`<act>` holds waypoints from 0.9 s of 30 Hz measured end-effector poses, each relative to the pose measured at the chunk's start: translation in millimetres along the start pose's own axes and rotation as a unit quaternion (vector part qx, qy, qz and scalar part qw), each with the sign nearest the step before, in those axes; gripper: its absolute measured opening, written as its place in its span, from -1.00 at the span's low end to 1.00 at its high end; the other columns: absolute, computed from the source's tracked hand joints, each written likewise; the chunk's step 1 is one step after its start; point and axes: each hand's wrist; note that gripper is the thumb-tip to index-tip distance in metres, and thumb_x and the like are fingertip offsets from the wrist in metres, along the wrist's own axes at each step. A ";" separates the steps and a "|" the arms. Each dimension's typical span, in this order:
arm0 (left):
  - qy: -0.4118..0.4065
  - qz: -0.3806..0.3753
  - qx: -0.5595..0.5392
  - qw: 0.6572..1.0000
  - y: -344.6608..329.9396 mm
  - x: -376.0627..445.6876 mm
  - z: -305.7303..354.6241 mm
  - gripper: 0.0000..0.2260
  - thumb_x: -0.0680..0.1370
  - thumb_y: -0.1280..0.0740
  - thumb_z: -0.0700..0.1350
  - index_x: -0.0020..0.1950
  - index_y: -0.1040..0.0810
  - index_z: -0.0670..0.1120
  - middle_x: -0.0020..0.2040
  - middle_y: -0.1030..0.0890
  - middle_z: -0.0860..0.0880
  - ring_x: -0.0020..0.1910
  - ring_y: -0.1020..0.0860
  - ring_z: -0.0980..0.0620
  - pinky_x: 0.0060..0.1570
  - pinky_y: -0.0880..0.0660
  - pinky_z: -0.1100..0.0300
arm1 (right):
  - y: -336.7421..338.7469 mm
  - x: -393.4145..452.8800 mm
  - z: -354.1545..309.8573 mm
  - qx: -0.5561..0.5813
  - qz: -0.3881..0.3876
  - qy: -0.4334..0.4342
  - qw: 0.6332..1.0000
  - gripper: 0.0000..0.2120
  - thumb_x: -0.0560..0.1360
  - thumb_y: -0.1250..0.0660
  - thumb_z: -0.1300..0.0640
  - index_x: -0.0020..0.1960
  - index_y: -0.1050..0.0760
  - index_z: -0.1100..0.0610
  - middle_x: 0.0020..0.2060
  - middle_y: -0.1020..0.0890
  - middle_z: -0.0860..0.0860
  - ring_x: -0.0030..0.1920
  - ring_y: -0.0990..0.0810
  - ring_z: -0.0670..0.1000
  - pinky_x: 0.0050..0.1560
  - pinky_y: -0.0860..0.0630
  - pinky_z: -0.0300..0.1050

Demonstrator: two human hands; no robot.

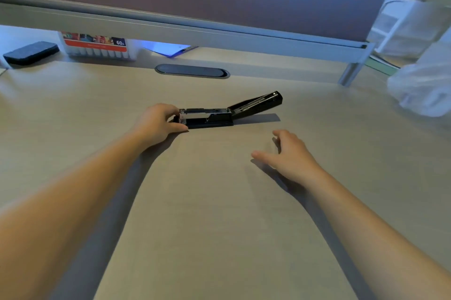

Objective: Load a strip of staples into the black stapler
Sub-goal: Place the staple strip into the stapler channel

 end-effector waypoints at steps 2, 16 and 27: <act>0.000 0.012 -0.004 1.000 -2.5 -14.9 3.5 -0.80 0.40 -0.39 -0.13 -0.08 -0.53 -0.23 -0.24 -0.46 -0.07 -0.16 -0.40 -0.09 -0.15 -0.30 0.10 | 0.5 -22.6 5.5 -0.022 0.012 0.011 1.000 -0.24 0.29 -0.39 -0.13 0.34 -0.20 0.18 0.34 -0.37 0.14 0.33 -0.33 0.13 0.32 -0.34 0.10; 0.034 0.018 -0.018 0.999 -2.8 -82.9 27.9 -0.86 0.40 -0.38 -0.14 -0.13 -0.48 -0.17 -0.13 -0.46 -0.13 -0.11 -0.38 -0.07 -0.11 -0.27 0.11 | -11.1 -70.2 23.3 -0.029 0.136 0.082 0.987 -0.84 0.45 -0.26 0.13 -0.08 -0.52 0.23 0.00 -0.58 0.19 0.01 -0.48 0.15 -0.04 -0.39 -0.02; -0.011 -0.011 0.012 1.000 2.4 -143.4 29.1 -0.87 0.39 -0.39 -0.07 -0.20 -0.48 -0.07 -0.17 -0.49 -0.08 -0.11 -0.44 -0.09 -0.13 -0.33 0.09 | -19.7 -101.5 -50.5 0.114 0.113 0.258 0.953 -0.85 0.47 -0.26 0.17 -0.04 -0.53 0.22 -0.16 -0.50 0.00 -0.09 -0.43 -0.04 -0.21 -0.29 -0.34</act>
Point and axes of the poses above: each hand's wrist, its own x-axis towards the middle knuckle, its own y-axis out of the back of the hand, z = x × y
